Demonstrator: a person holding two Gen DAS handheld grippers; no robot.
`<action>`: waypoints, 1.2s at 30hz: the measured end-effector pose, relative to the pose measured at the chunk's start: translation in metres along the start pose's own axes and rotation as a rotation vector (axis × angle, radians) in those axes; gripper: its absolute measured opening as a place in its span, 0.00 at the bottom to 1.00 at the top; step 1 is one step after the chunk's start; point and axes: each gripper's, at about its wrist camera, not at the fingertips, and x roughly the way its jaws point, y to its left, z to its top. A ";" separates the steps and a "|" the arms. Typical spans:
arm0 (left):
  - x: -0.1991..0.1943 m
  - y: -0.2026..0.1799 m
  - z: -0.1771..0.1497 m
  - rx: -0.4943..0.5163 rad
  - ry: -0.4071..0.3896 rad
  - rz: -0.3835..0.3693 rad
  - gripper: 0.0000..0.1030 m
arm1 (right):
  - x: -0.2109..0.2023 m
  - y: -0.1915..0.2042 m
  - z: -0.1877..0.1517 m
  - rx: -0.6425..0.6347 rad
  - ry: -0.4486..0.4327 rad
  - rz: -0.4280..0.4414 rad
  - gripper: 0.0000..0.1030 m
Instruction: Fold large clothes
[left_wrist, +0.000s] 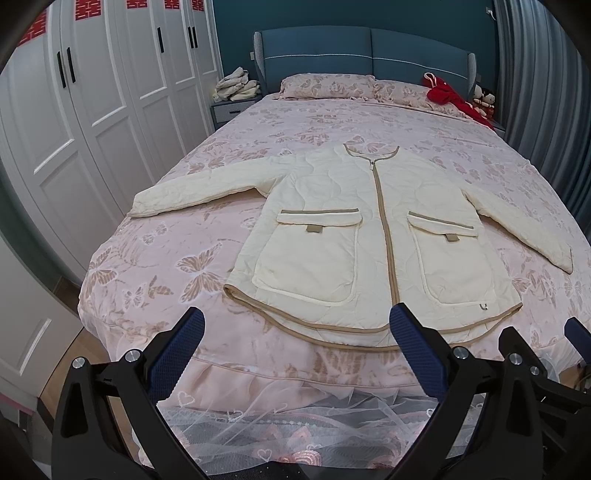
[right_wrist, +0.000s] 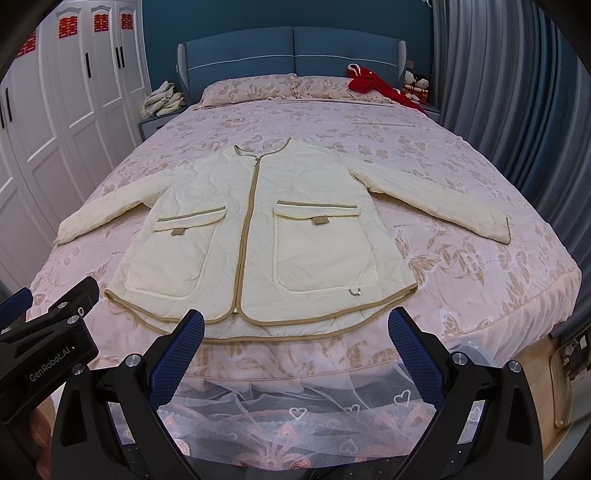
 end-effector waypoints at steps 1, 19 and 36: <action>0.001 0.000 0.000 0.000 0.000 -0.001 0.95 | 0.000 0.000 0.000 0.000 0.000 0.000 0.95; -0.003 0.001 0.000 0.002 -0.002 0.001 0.95 | -0.001 0.001 -0.001 -0.001 -0.002 -0.001 0.95; -0.002 0.000 -0.001 0.002 -0.002 0.001 0.95 | -0.001 0.001 -0.001 -0.001 -0.003 -0.002 0.95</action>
